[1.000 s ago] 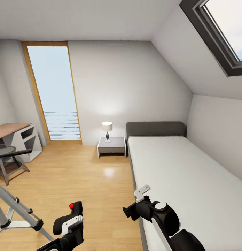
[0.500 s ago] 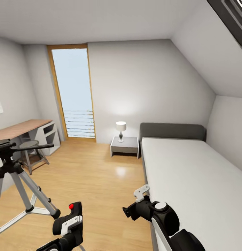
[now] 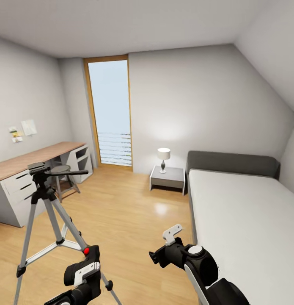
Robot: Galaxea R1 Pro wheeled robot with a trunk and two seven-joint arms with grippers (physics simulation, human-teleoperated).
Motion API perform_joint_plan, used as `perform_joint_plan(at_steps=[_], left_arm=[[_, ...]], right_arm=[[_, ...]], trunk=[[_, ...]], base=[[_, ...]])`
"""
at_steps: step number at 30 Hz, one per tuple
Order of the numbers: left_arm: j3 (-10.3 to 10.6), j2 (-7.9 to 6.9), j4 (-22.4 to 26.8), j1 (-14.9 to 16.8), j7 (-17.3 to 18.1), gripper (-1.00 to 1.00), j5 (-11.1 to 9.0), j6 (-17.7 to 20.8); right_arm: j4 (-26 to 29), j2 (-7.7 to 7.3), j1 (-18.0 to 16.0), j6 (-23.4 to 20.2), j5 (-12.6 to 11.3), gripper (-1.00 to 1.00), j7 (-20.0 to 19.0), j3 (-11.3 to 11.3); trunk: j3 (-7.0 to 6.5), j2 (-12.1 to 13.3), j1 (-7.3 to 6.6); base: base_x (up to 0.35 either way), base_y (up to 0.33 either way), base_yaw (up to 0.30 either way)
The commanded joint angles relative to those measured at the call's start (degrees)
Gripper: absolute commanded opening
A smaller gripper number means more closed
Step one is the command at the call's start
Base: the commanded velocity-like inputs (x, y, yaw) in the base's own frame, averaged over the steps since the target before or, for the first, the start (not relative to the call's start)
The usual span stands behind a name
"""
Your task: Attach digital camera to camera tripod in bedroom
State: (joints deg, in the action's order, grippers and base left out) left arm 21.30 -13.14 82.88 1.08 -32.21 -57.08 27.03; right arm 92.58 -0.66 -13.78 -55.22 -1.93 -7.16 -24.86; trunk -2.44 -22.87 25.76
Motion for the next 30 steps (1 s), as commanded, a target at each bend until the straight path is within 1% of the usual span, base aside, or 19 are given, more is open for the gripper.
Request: perform_joint_plan(at_steps=[1, 30], left_arm=[[0.1, -0.05, 0.0, 0.1, -0.5, -1.0, -0.3, 0.0], [-0.2, 0.0, -0.1, 0.2, -0.5, -1.0, -0.4, 0.1]], right_arm=[[0.1, -0.04, 0.0, -0.2, -0.2, 1.0, 0.0, 0.0], [0.1, -0.07, -0.1, -0.2, -0.2, 1.0, 0.0, 0.1]], trunk=[[0.02, 0.0, 0.02], [0.02, 0.0, 0.02]], base=[[0.0, 0.0, 0.284], [0.0, 0.0, 0.284]])
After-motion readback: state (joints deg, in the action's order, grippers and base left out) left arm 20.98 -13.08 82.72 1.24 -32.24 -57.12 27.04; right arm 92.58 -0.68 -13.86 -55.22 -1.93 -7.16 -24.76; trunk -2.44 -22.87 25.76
